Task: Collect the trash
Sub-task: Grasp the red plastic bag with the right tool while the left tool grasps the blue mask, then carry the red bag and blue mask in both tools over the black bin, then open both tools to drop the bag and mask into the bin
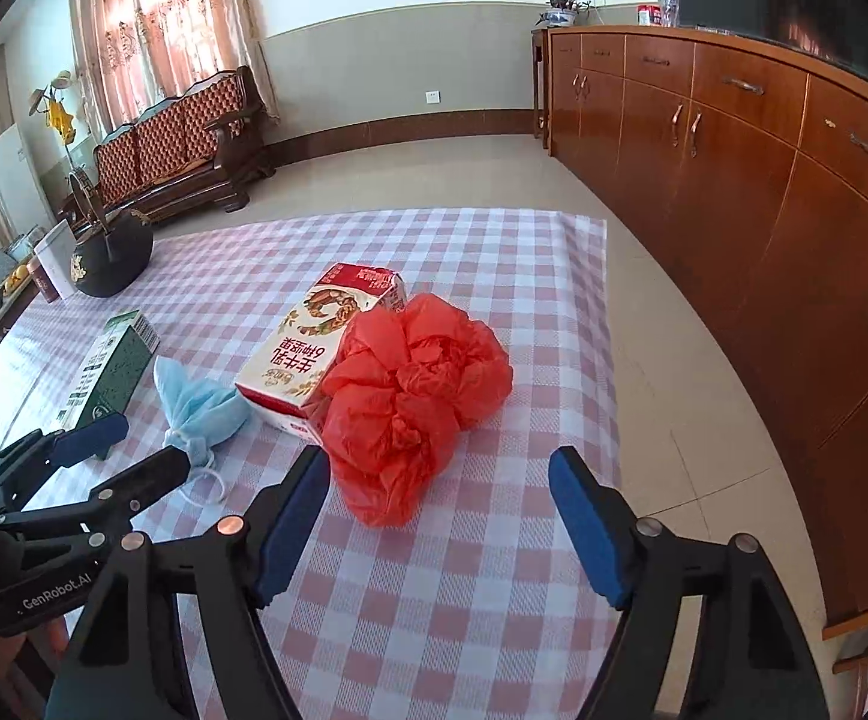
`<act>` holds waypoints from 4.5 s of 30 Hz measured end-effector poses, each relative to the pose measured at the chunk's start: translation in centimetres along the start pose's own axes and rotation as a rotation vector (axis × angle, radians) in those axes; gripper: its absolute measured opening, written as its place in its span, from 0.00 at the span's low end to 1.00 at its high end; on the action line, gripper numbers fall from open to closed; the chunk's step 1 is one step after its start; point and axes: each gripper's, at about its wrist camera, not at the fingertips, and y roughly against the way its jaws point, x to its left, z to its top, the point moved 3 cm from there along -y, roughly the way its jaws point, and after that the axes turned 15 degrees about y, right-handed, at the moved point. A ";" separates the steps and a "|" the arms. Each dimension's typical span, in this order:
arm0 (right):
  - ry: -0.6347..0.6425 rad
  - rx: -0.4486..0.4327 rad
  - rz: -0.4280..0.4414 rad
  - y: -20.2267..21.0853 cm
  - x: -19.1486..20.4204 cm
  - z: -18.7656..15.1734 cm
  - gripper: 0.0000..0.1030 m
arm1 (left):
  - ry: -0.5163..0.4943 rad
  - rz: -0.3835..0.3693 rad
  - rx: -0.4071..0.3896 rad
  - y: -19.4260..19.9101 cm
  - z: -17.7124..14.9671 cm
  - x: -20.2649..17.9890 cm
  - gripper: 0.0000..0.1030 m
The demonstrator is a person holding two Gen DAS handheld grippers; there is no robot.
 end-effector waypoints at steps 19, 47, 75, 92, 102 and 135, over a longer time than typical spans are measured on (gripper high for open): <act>-0.041 -0.005 0.128 -3.3 0.0 0.6 0.30 | -0.007 -0.035 0.049 -0.8 -0.4 0.2 0.28; -0.004 -0.109 -0.079 15.9 0.9 -11.7 0.29 | -0.070 -0.114 -0.036 12.5 -8.6 -2.1 0.27; -0.173 -0.076 -0.285 28.9 -3.7 -25.0 0.29 | -0.253 -0.320 0.002 17.3 -16.5 -12.9 0.27; -0.258 -0.031 -0.362 31.8 -7.5 -30.7 0.29 | -0.400 -0.409 0.090 16.4 -22.3 -20.2 0.27; -0.290 0.019 -0.384 31.4 -9.9 -34.4 0.29 | -0.463 -0.435 0.159 14.6 -25.8 -23.8 0.27; -0.095 0.344 -0.078 13.8 -16.0 -45.7 0.31 | -0.543 -0.346 0.439 0.9 -35.4 -30.3 0.28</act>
